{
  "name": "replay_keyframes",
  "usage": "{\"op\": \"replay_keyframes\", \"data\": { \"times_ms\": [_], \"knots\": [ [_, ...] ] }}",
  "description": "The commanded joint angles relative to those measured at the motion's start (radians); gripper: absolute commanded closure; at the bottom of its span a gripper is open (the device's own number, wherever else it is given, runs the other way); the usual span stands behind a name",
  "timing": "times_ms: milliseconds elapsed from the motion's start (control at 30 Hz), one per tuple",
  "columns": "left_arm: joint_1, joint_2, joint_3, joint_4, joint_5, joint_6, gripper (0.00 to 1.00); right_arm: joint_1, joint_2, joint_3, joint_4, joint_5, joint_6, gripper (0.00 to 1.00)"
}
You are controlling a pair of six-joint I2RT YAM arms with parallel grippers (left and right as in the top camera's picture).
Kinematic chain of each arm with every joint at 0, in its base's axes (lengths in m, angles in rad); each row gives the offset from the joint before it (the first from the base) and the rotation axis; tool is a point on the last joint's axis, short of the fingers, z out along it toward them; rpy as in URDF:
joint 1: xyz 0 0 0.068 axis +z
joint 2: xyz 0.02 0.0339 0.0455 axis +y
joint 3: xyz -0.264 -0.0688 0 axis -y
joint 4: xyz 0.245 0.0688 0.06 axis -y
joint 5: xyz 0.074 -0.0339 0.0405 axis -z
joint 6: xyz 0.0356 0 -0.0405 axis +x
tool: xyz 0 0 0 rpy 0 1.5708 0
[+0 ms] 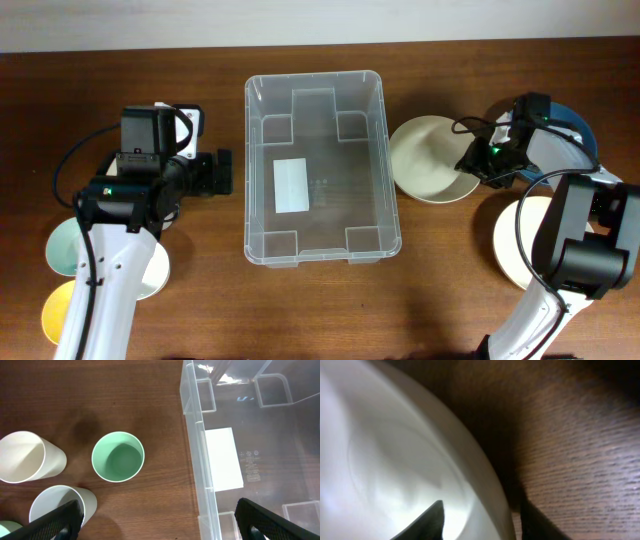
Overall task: Pack container
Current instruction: 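Move the right gripper to the cream bowl rim and grasp it, then lift the cream bowl with the right gripper and place it in the container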
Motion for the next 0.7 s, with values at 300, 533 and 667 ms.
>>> {"op": "replay_keyframes", "data": {
  "times_ms": [300,533,667],
  "knots": [
    [0.004,0.000,0.020,0.003,-0.007,-0.005,0.01,0.005,0.023,0.002,-0.014,-0.009,0.014,0.96],
    [0.004,0.000,0.020,0.003,-0.007,-0.005,0.01,0.005,-0.049,0.026,-0.018,-0.023,0.027,0.96],
    [0.004,0.000,0.020,0.003,-0.007,-0.005,0.01,0.005,-0.176,0.060,-0.021,-0.023,0.040,0.96]
  ]
}}
